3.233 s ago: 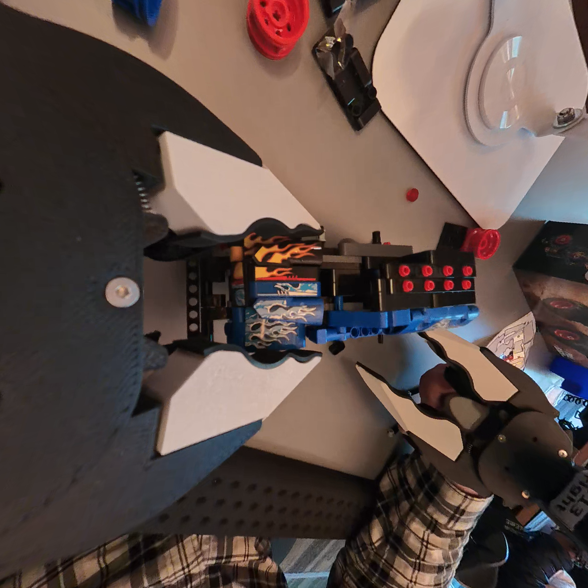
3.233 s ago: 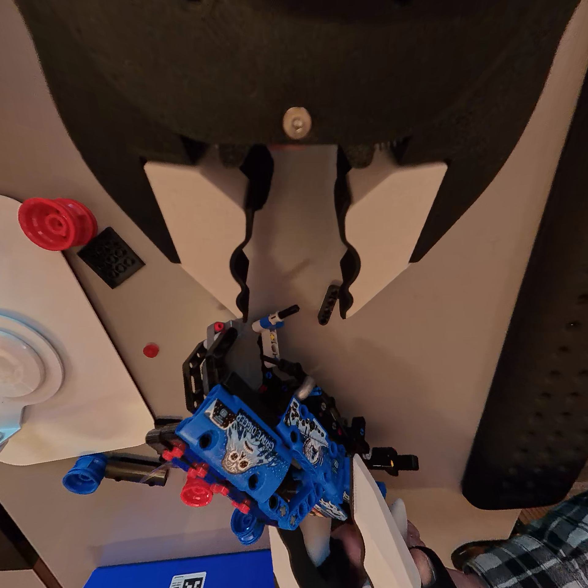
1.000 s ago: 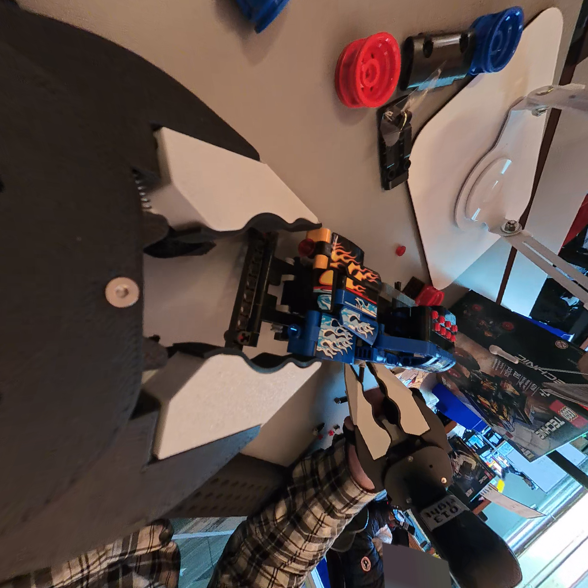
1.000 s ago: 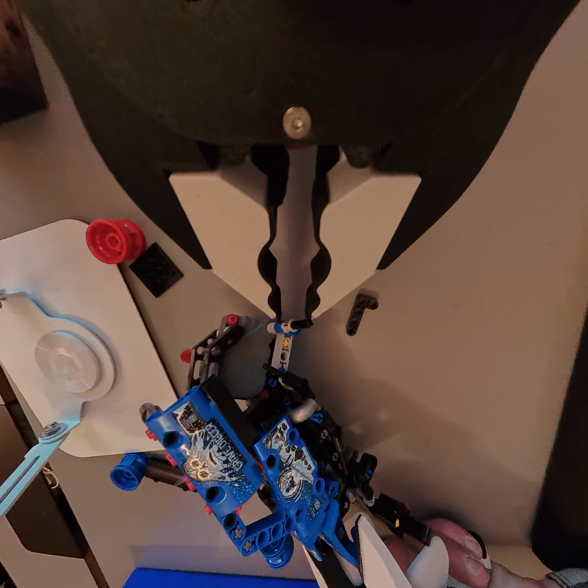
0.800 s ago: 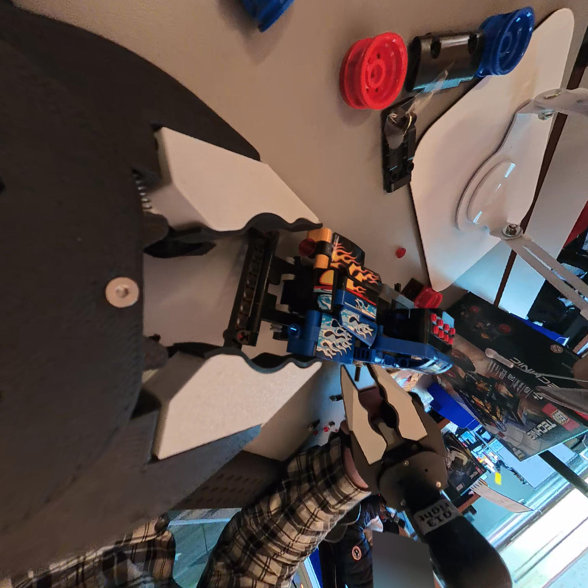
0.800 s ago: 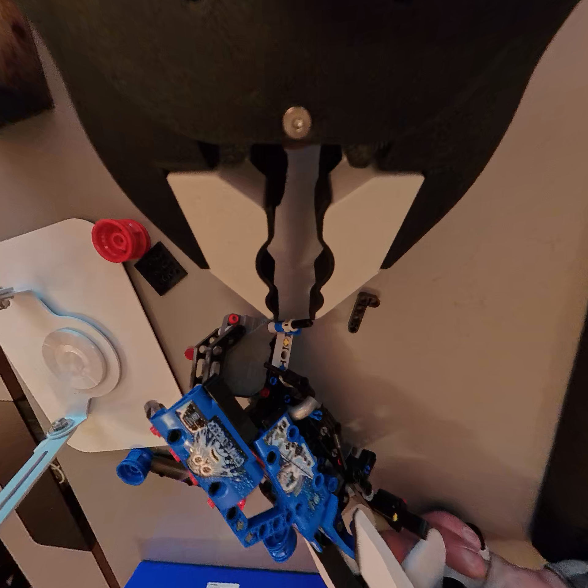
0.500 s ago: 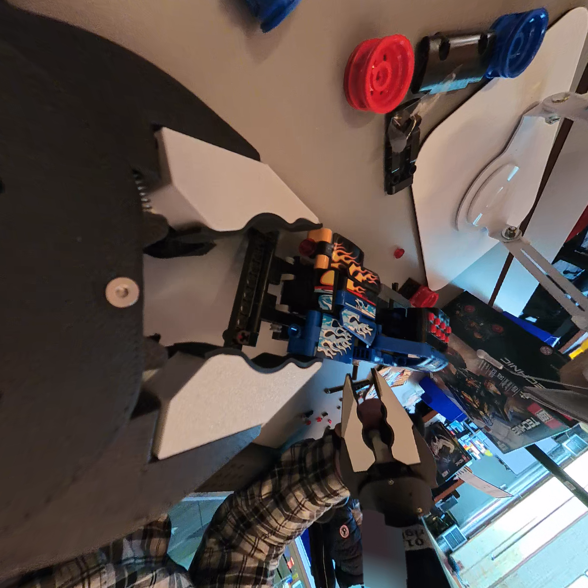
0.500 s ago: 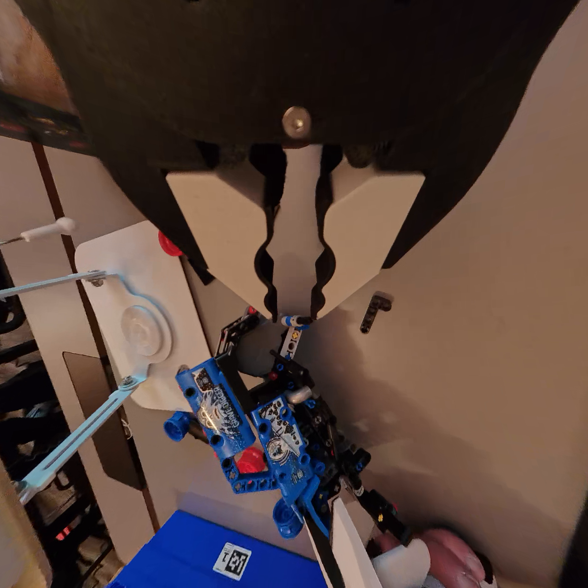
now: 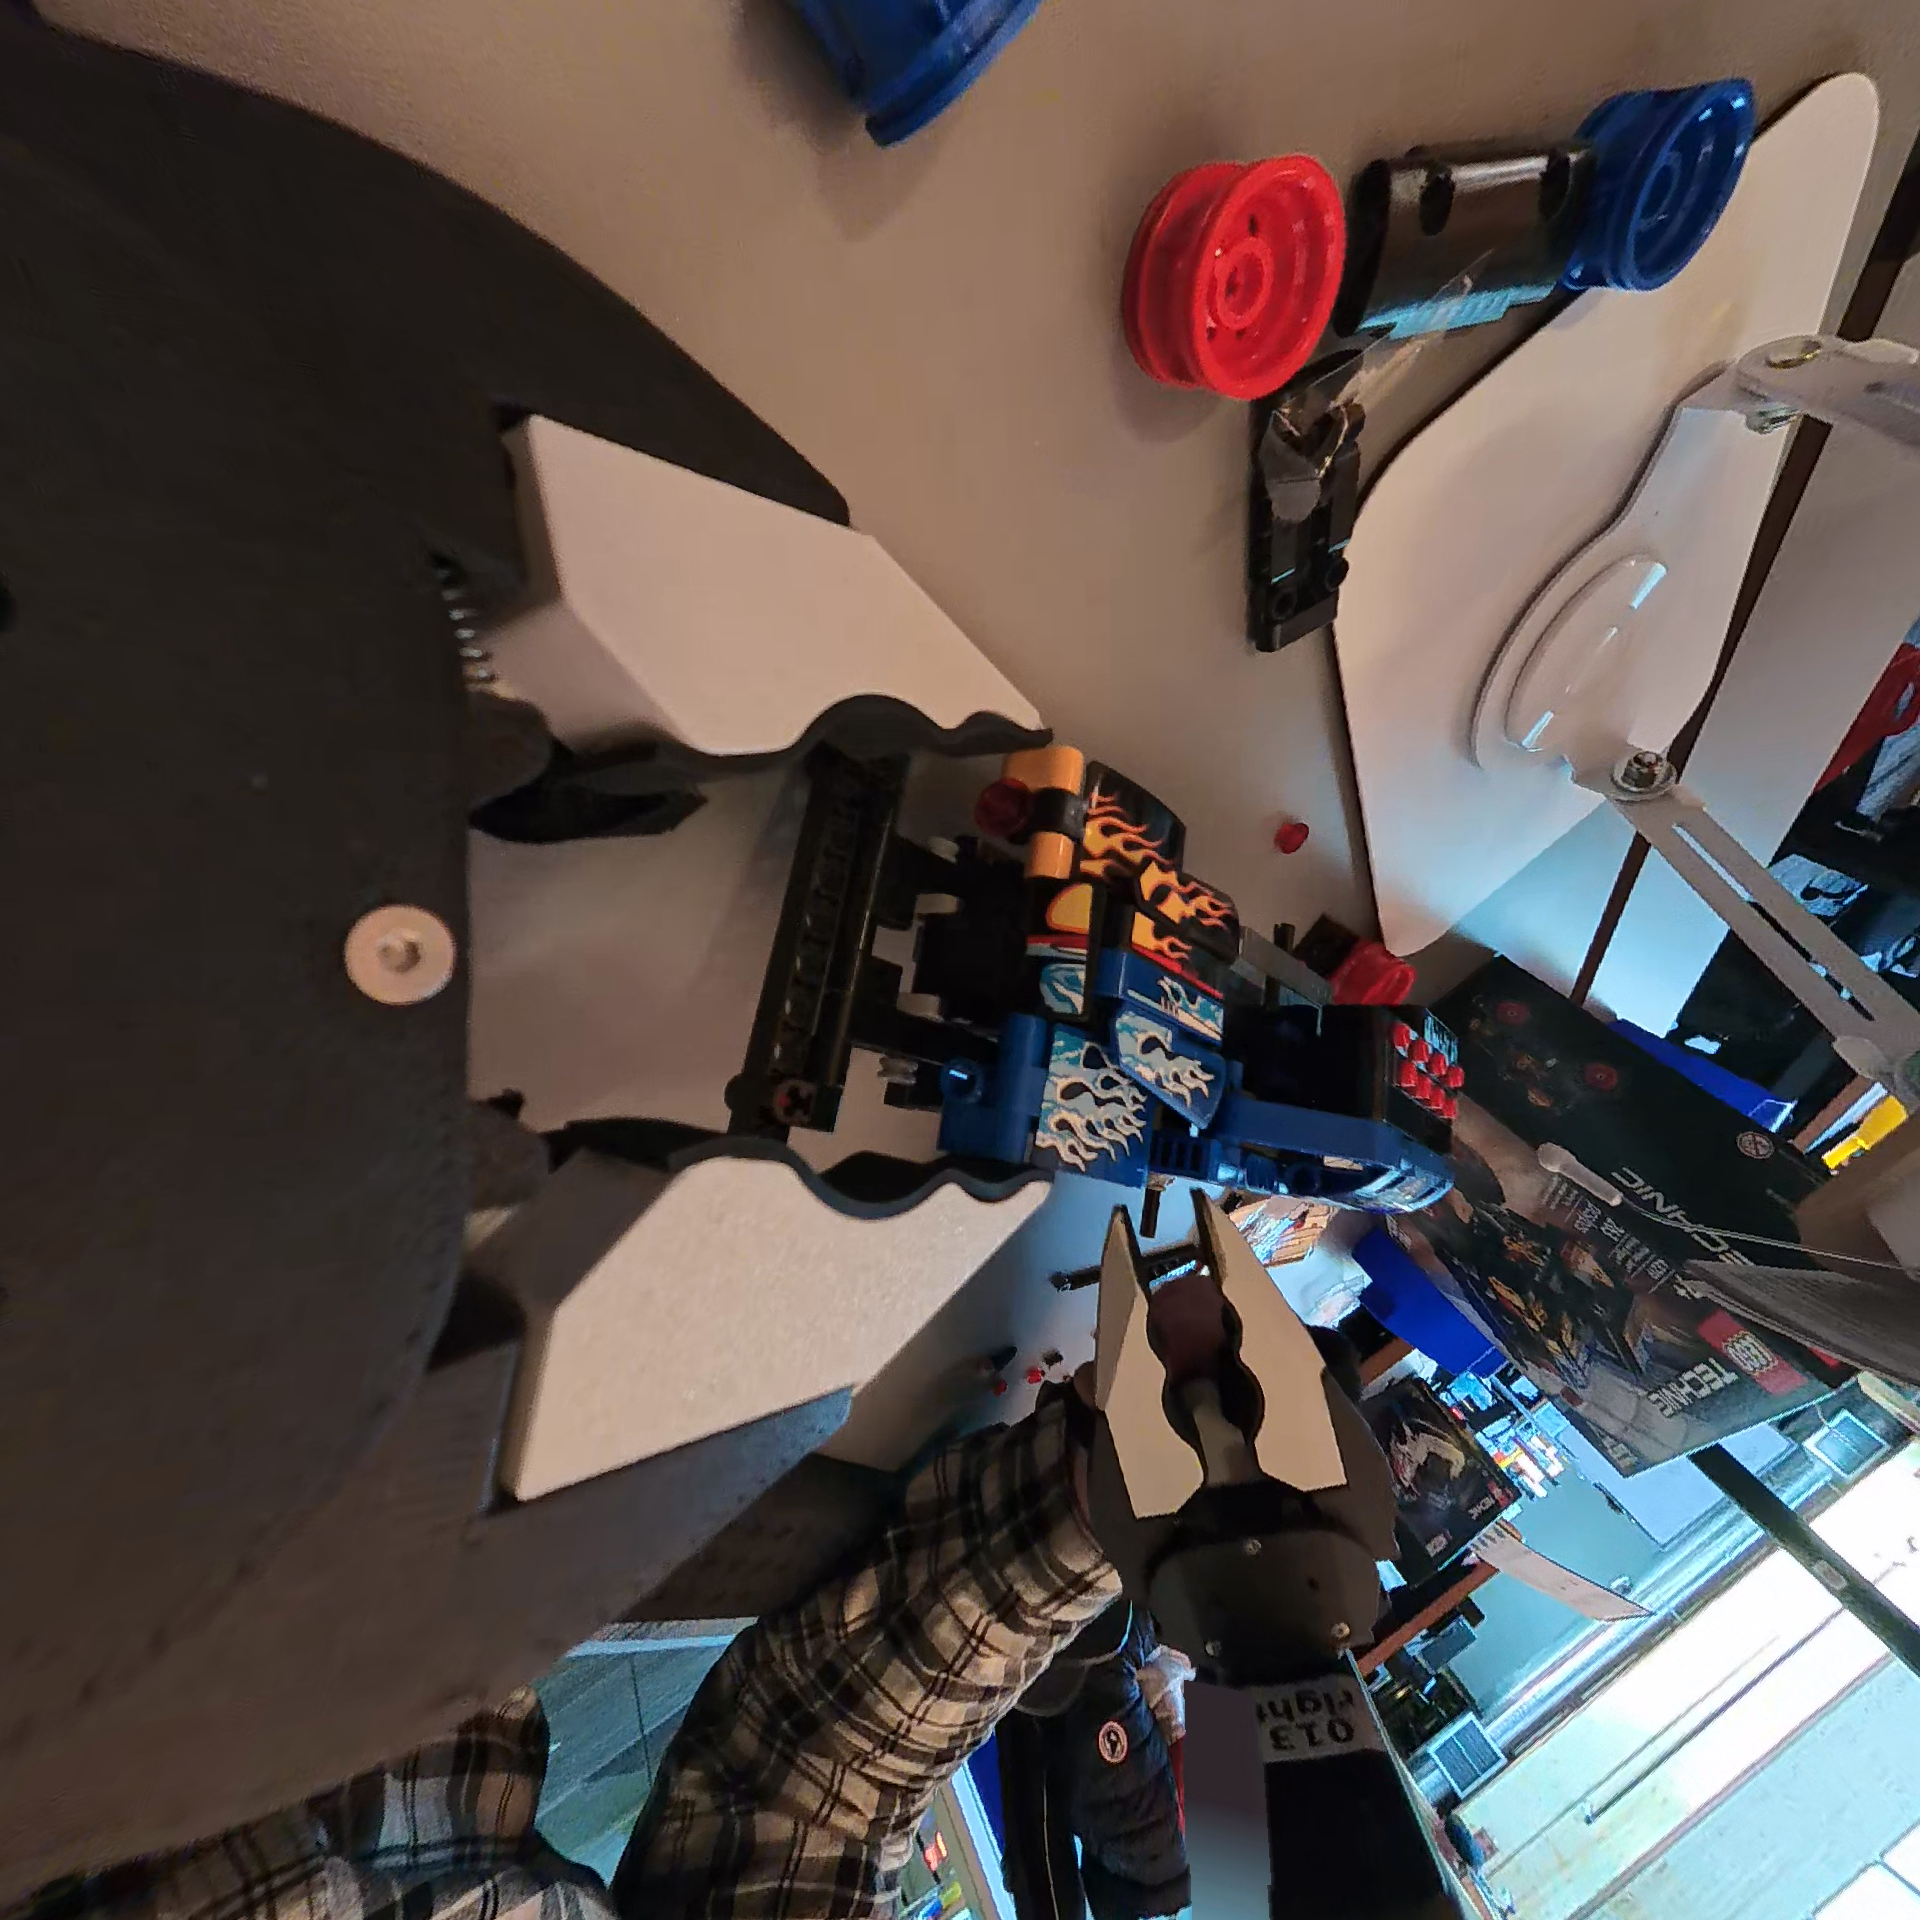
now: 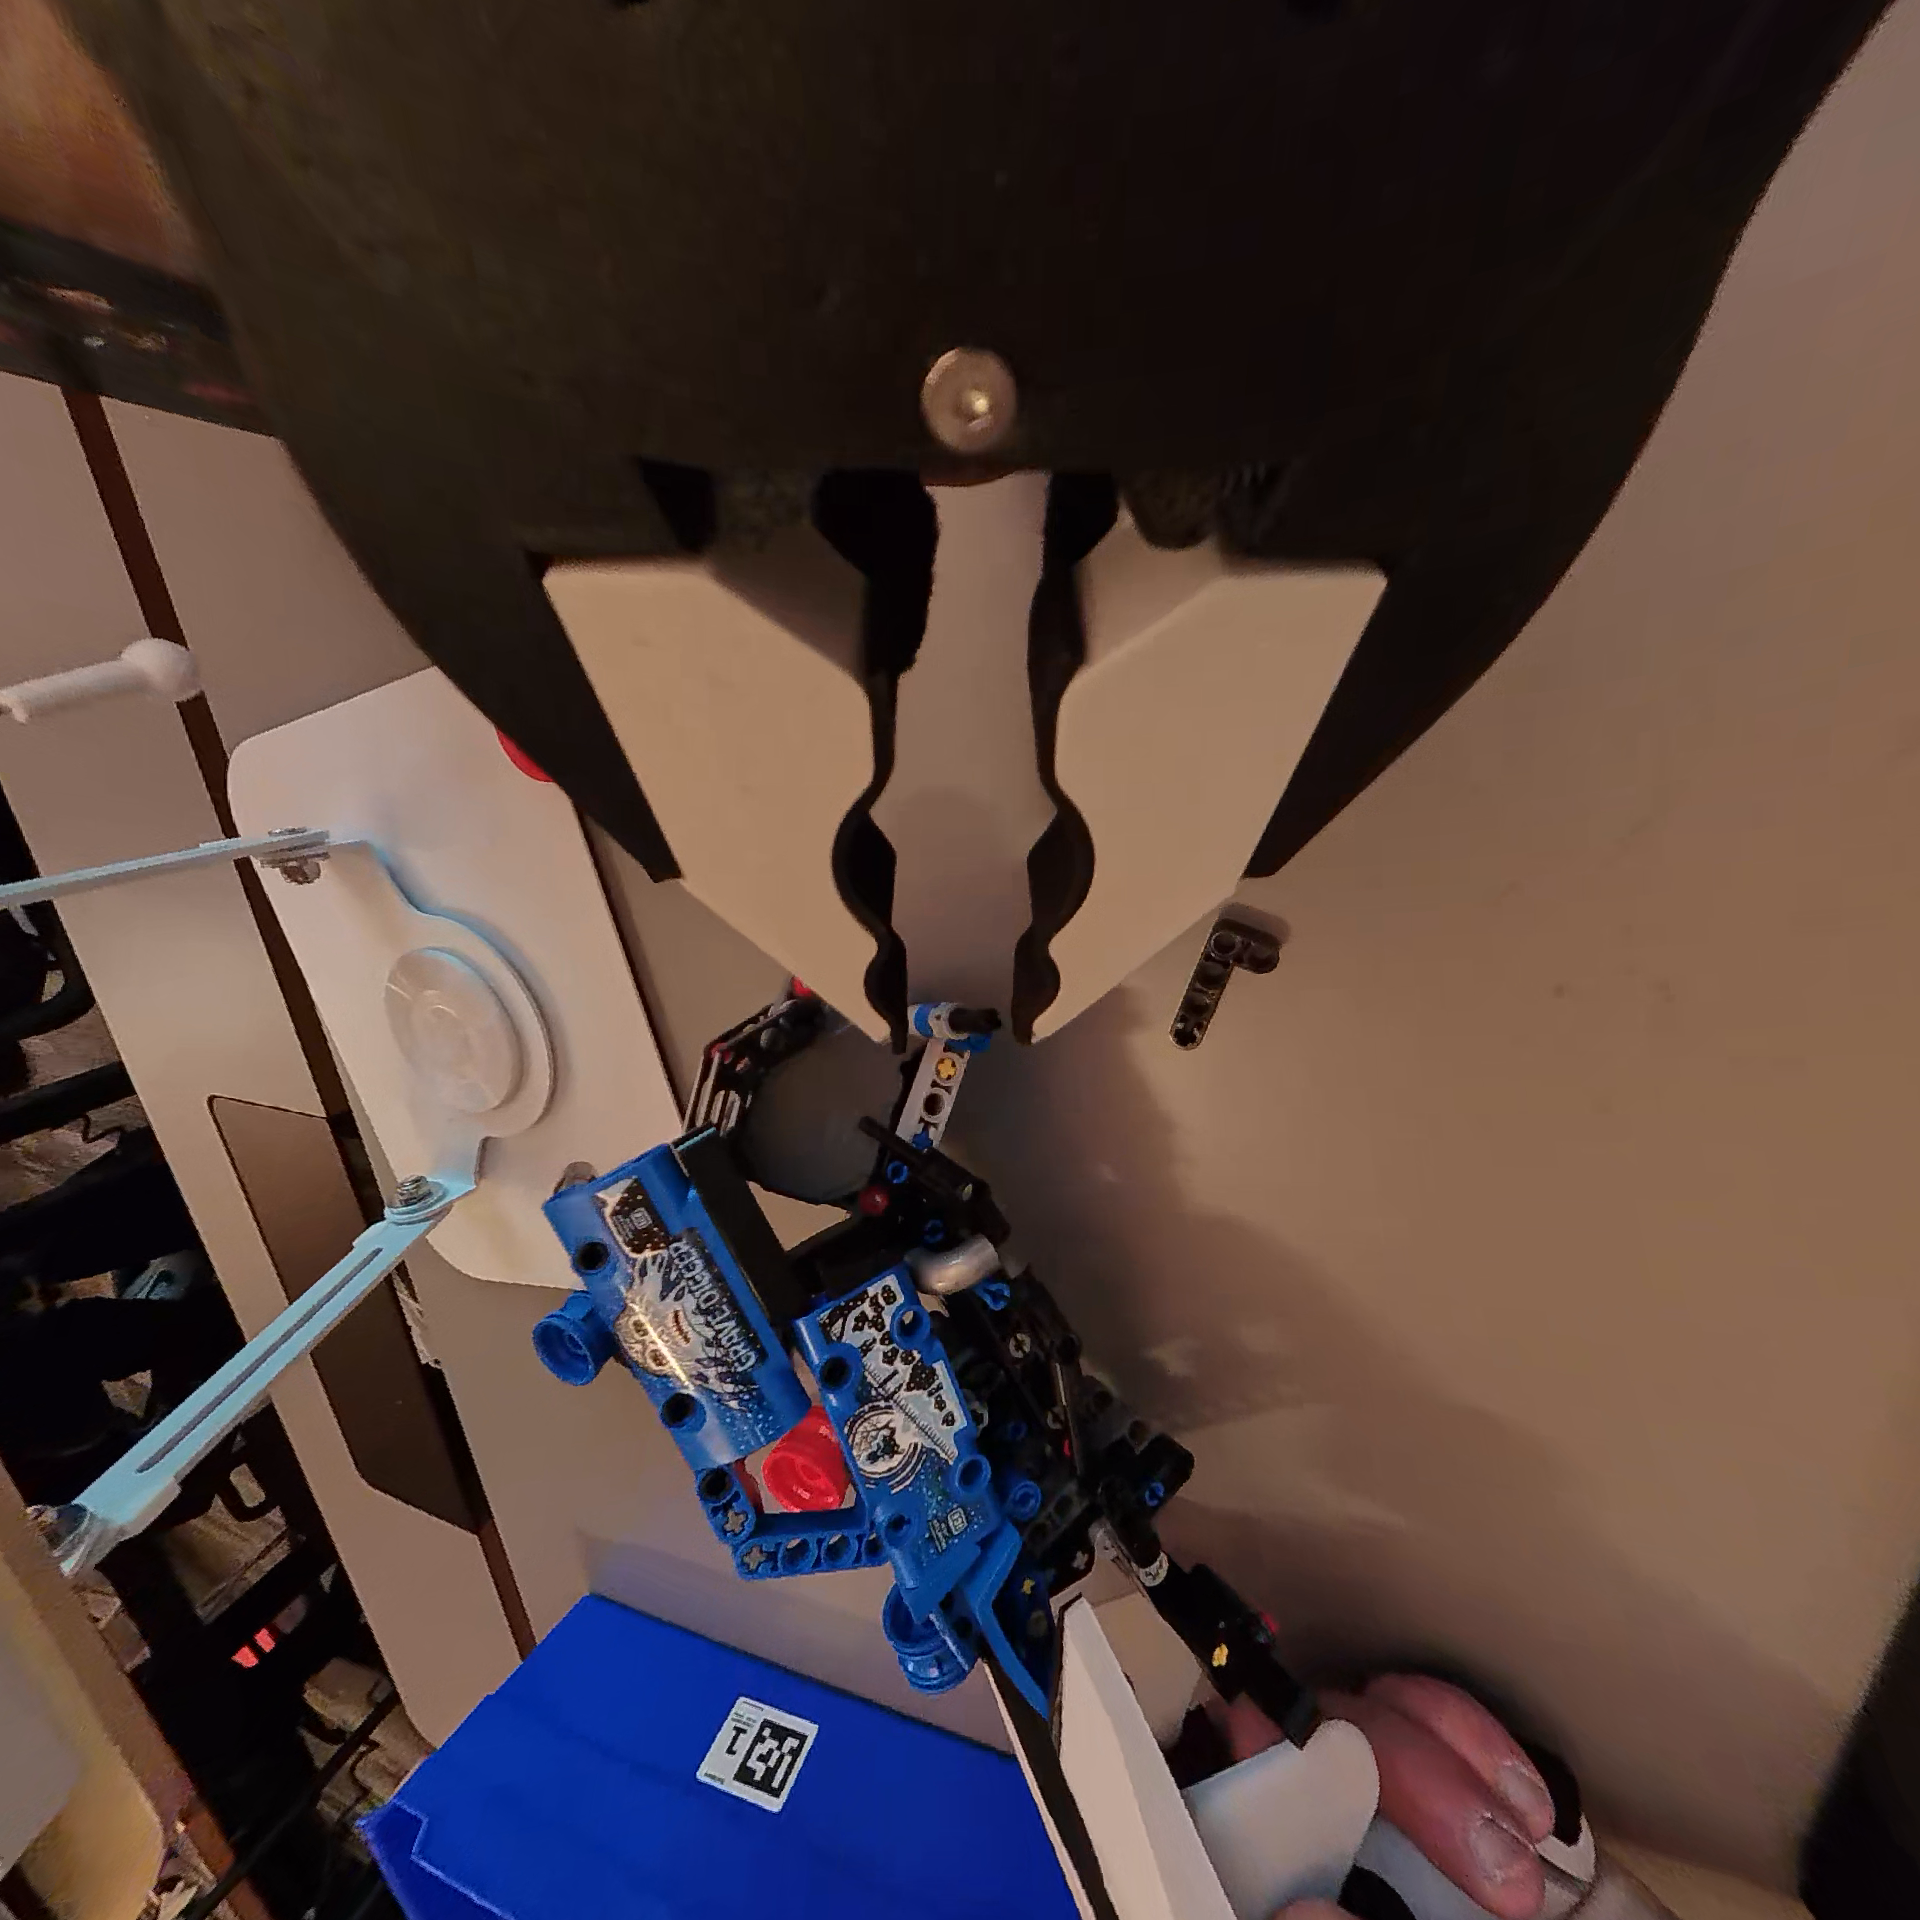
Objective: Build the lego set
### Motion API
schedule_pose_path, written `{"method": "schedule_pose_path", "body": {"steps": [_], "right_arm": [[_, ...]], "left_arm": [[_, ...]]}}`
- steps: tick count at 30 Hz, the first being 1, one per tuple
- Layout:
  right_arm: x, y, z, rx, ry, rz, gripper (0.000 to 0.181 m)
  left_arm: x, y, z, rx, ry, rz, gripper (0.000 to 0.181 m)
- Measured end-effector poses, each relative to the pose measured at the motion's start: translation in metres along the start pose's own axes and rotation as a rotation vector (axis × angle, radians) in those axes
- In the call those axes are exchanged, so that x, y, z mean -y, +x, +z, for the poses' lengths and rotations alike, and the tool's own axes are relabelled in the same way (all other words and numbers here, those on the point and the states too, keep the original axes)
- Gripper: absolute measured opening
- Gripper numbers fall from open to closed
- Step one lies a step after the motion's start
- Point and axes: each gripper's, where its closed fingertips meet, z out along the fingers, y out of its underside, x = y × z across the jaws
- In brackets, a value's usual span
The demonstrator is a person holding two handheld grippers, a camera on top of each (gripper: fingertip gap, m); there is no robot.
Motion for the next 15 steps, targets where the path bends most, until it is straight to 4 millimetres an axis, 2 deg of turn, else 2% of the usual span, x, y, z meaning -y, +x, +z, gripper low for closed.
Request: {"method": "schedule_pose_path", "body": {"steps": [15], "right_arm": [[-0.0036,0.0037,-0.0022,0.005,0.007,0.033,0.021]], "left_arm": [[-0.0005,0.0001,-0.0009,0.005,0.008,0.008,0.076]]}}
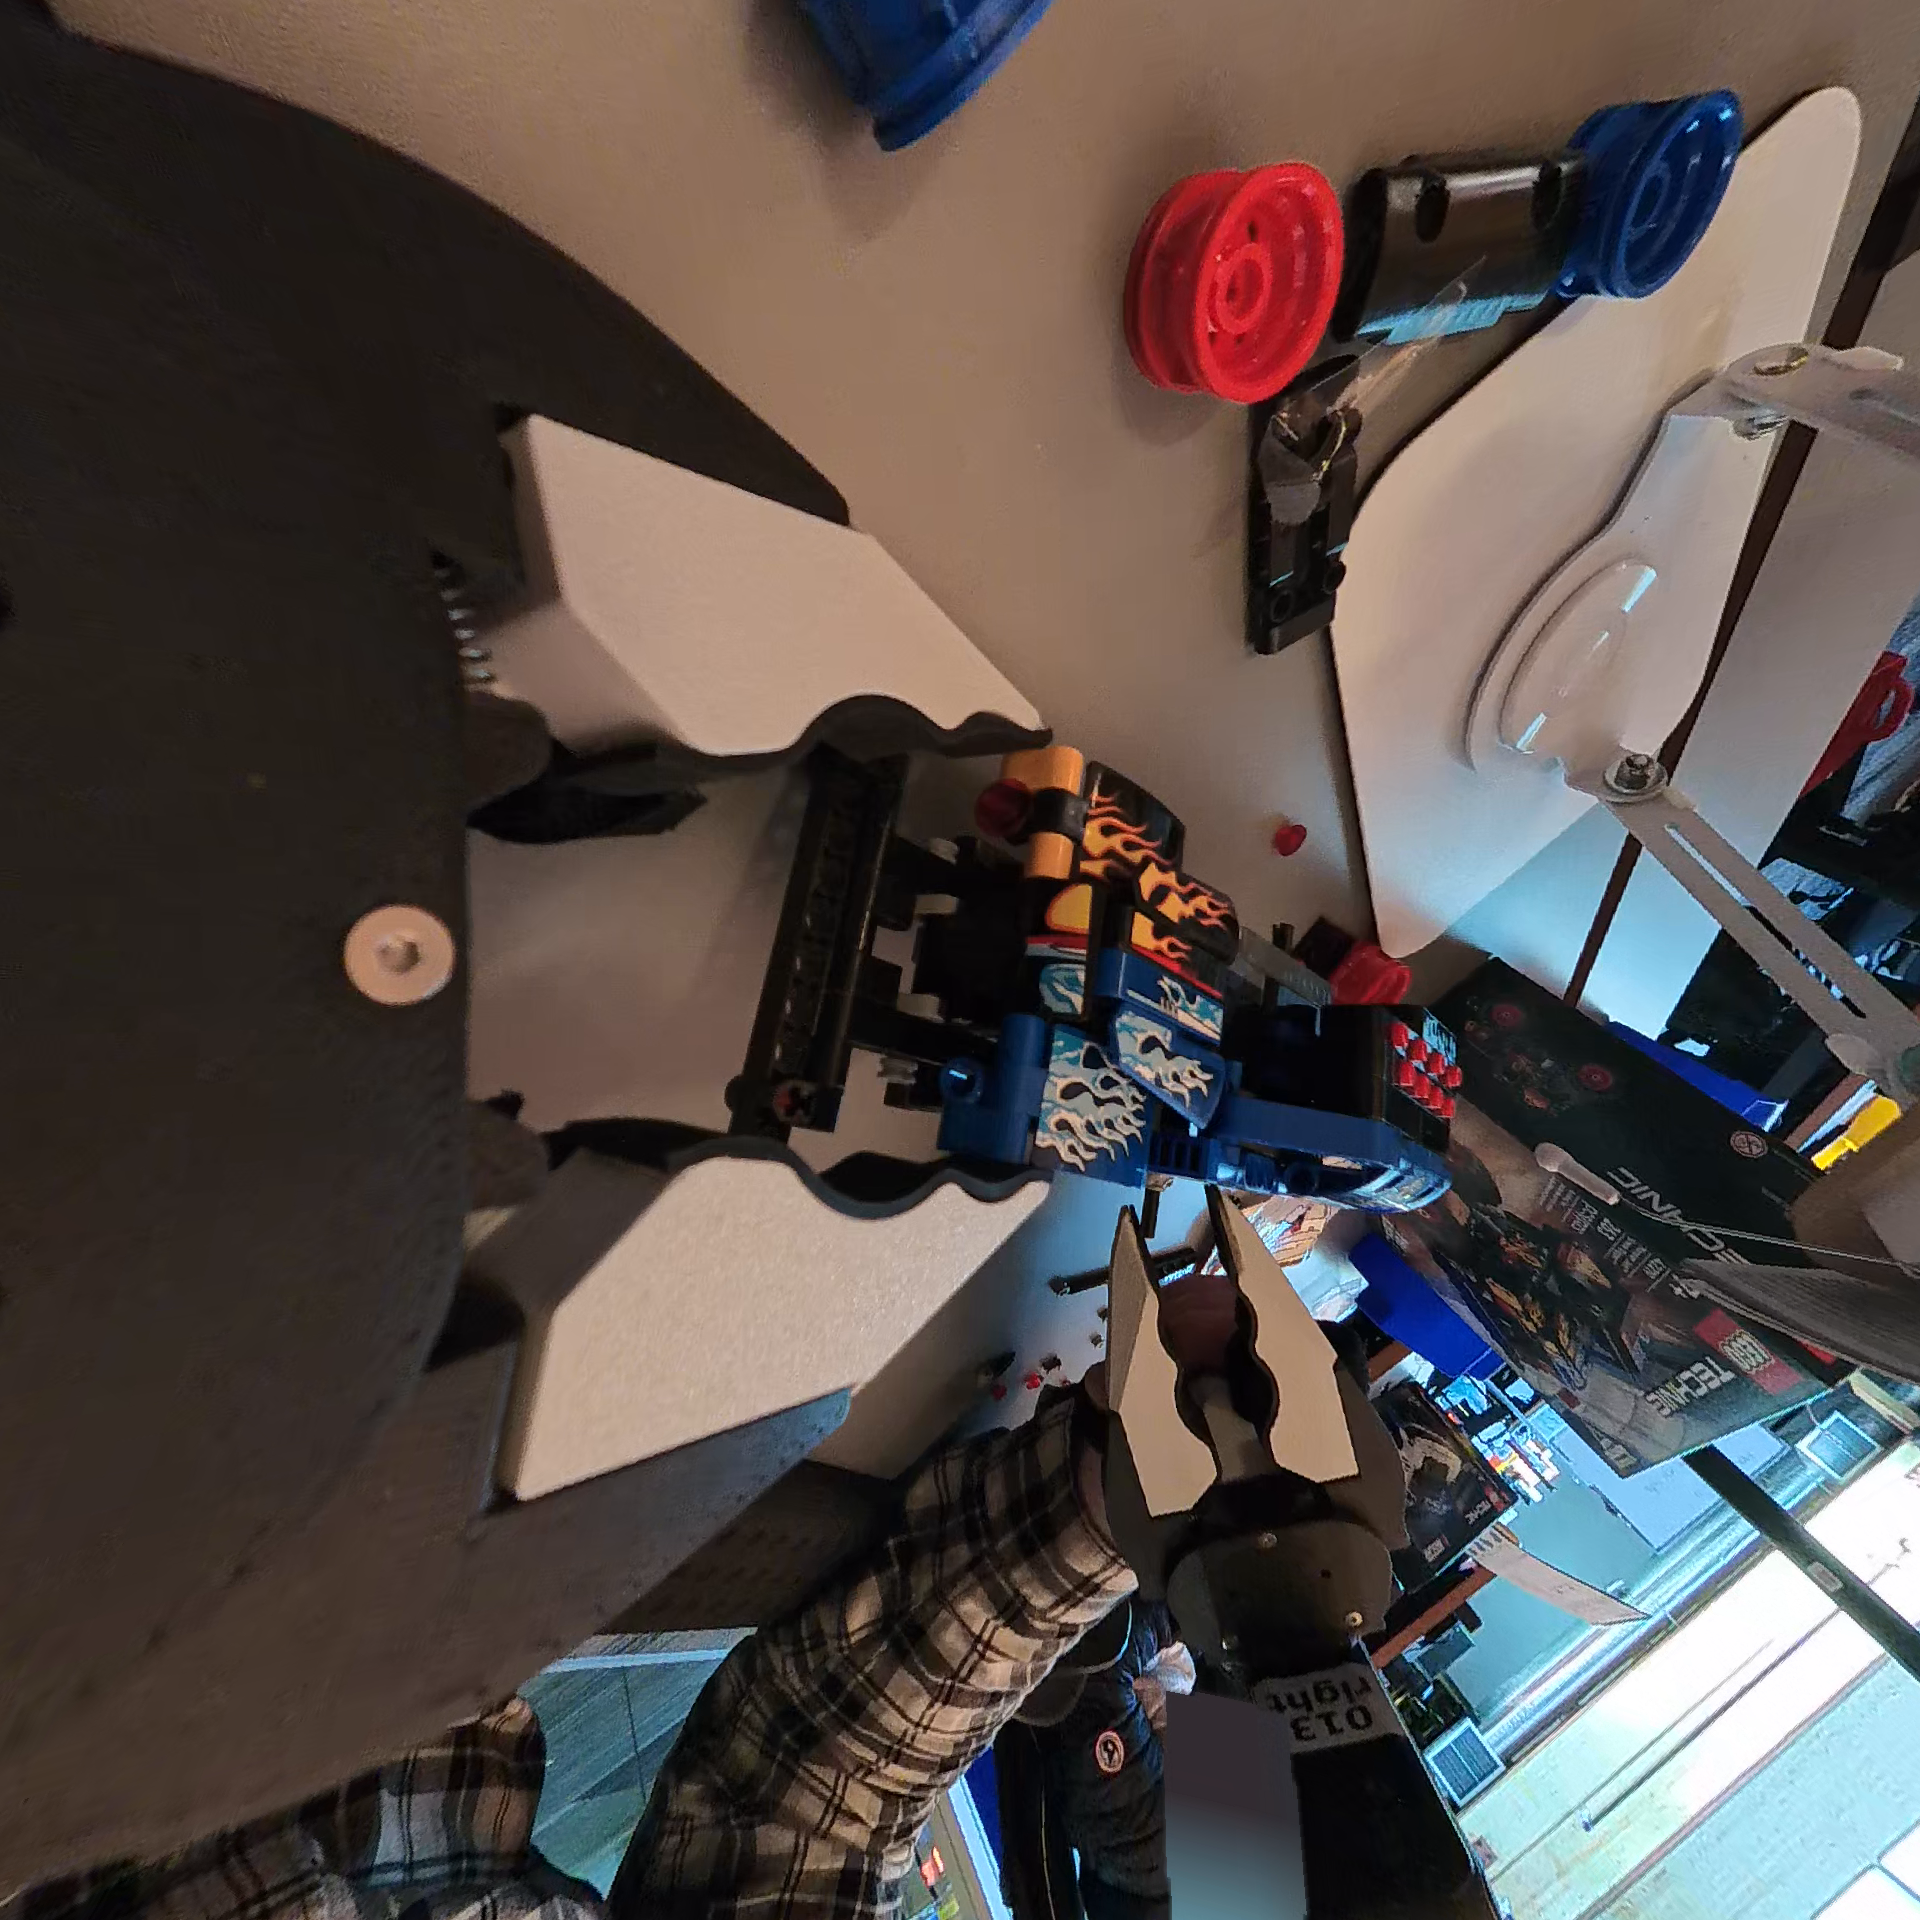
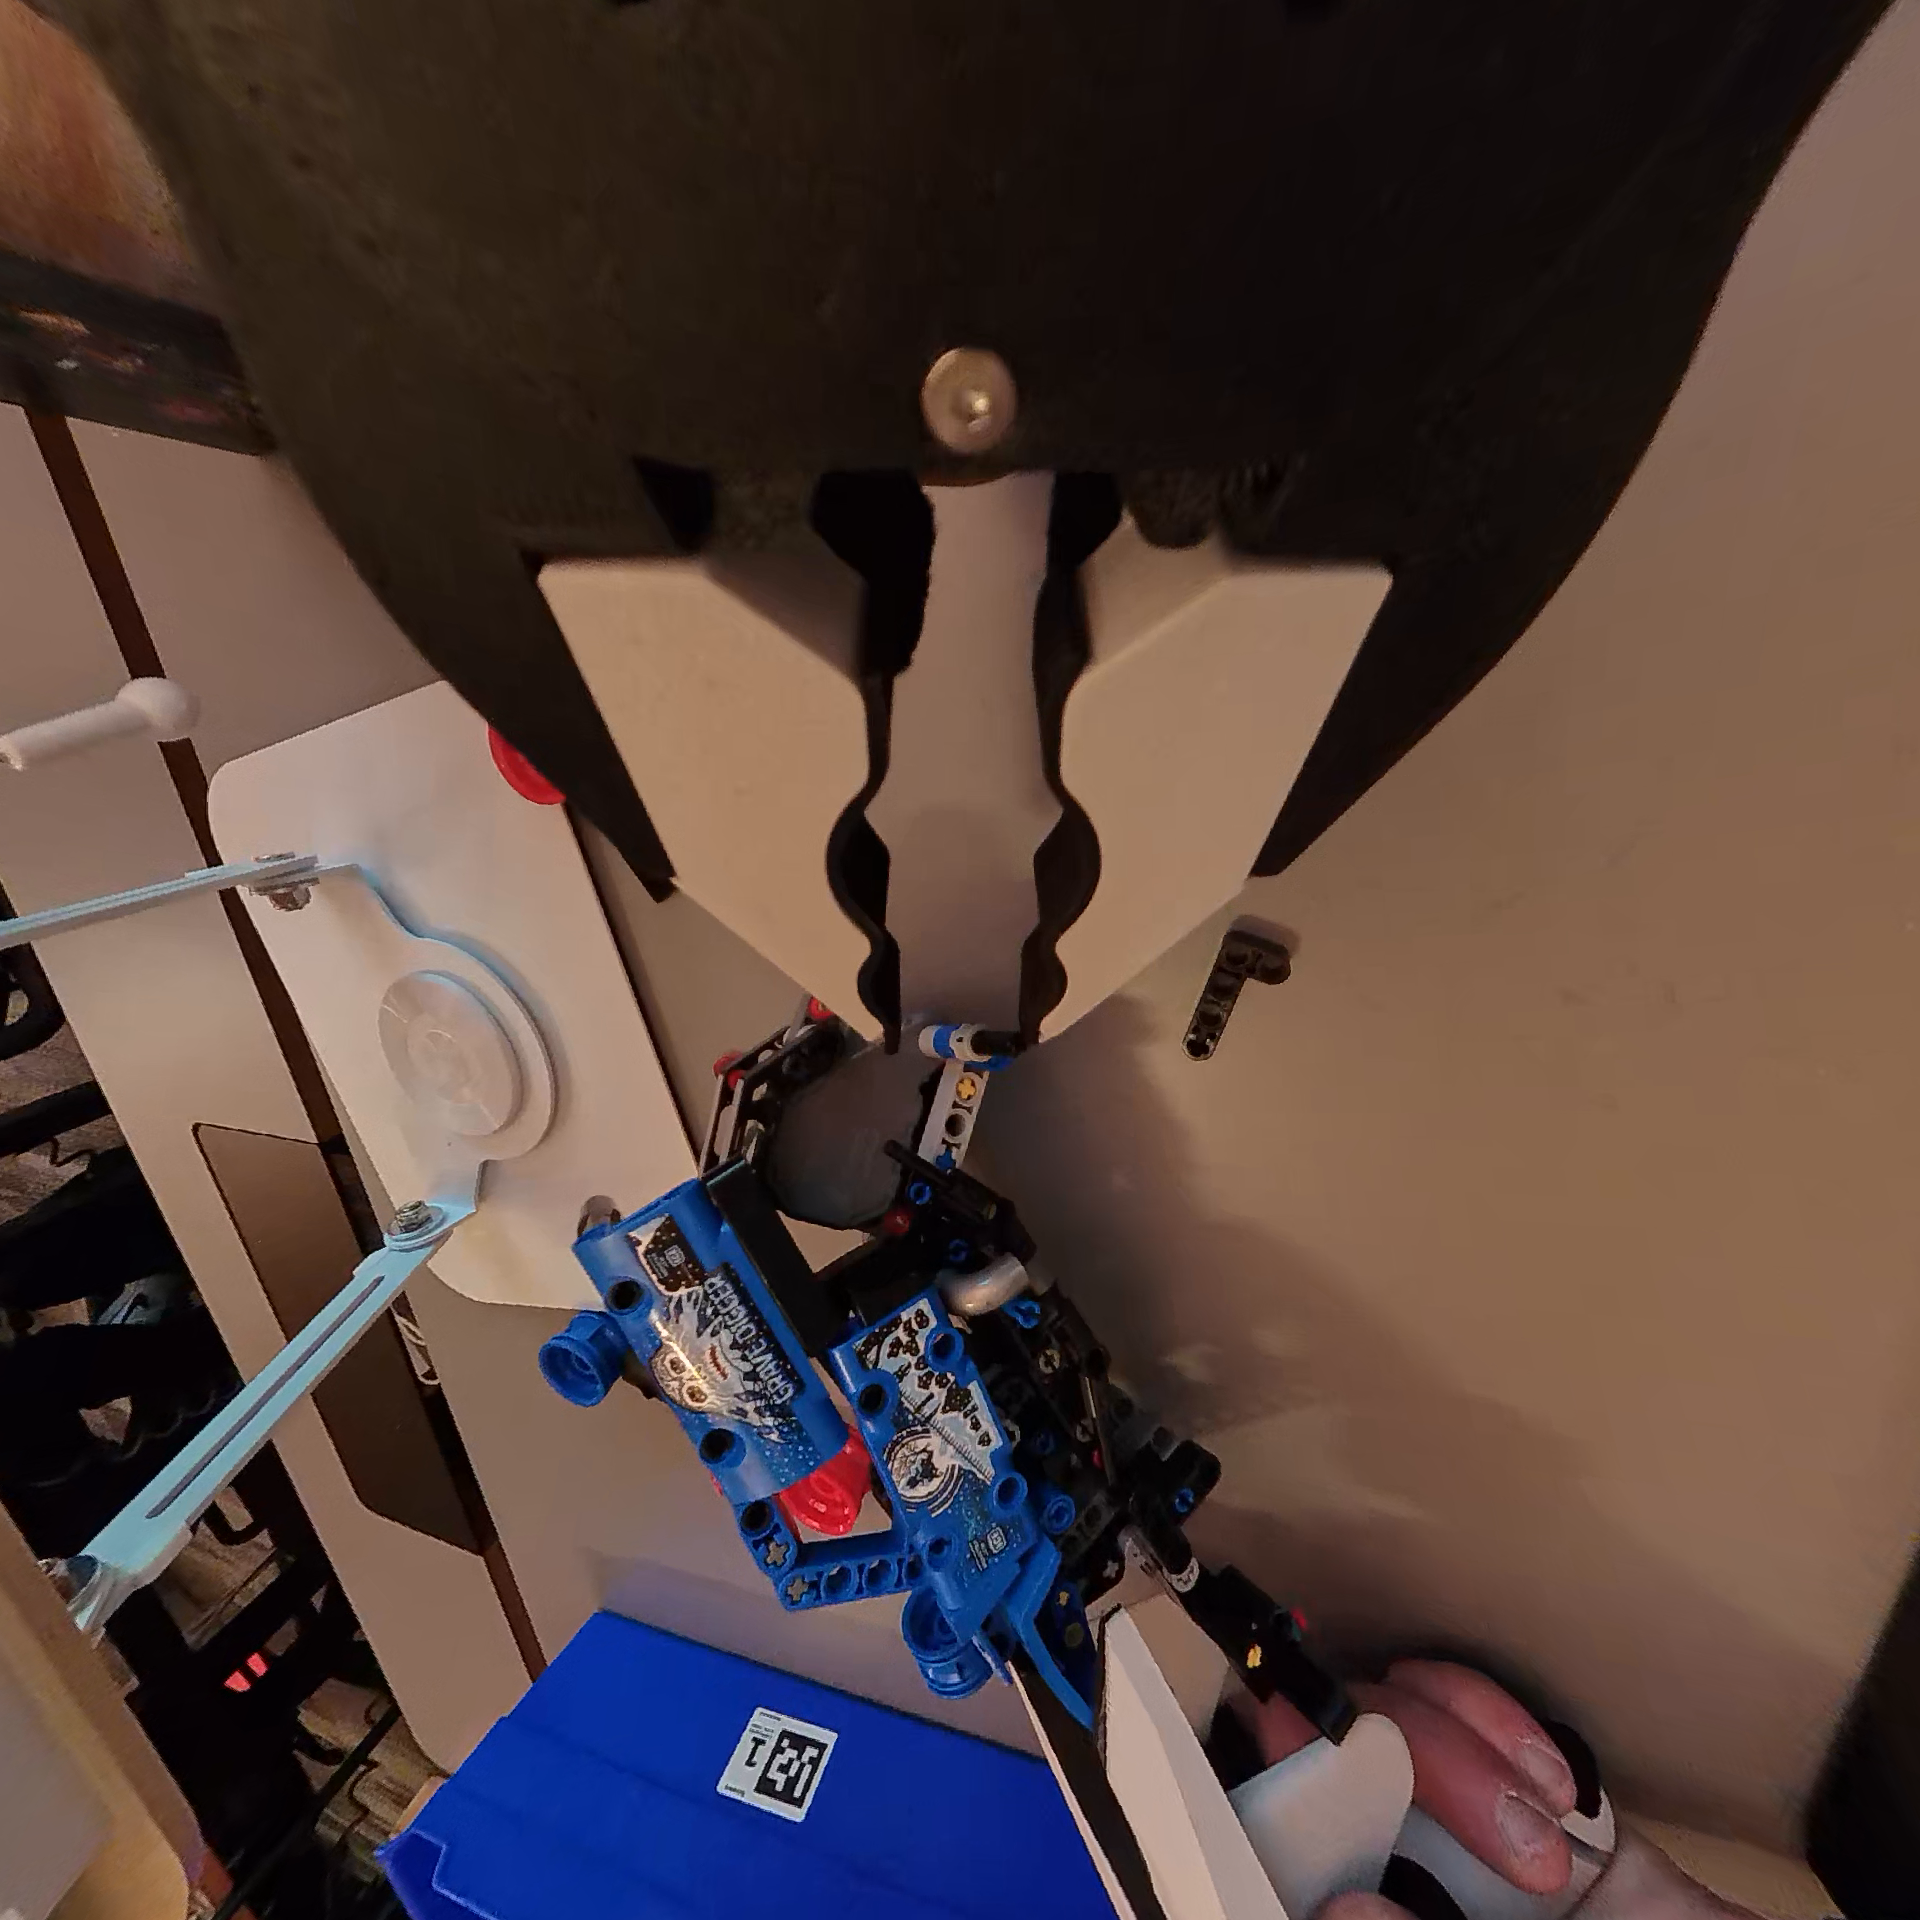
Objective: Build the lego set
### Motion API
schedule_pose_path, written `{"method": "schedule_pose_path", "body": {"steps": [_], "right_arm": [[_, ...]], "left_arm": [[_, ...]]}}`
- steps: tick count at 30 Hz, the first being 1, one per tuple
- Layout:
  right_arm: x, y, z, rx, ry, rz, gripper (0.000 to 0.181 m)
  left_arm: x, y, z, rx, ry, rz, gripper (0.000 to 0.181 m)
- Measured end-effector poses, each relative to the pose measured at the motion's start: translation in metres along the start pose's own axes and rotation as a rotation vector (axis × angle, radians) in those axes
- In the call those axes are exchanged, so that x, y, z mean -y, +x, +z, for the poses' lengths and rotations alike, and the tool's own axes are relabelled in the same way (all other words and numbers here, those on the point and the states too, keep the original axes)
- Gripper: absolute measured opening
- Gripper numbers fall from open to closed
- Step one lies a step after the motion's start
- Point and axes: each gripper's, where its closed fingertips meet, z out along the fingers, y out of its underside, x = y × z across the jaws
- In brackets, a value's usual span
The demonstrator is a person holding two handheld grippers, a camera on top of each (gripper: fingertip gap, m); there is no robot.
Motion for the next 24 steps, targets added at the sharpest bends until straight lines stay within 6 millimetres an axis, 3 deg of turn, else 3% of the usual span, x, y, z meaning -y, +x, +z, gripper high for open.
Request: {"method": "schedule_pose_path", "body": {"steps": [8,14,24], "right_arm": [[0.008,0.001,-0.005,-0.027,0.026,-0.048,0.020],[0.027,0.001,-0.012,-0.059,0.095,-0.066,0.015],[0.027,-0.003,-0.004,-0.093,0.098,-0.125,0.024]], "left_arm": [[0.000,0.000,-0.001,0.004,0.004,-0.002,0.076],[-0.002,0.002,0.000,0.016,-0.008,0.027,0.076],[-0.004,0.004,0.001,0.026,-0.021,0.062,0.076]]}}
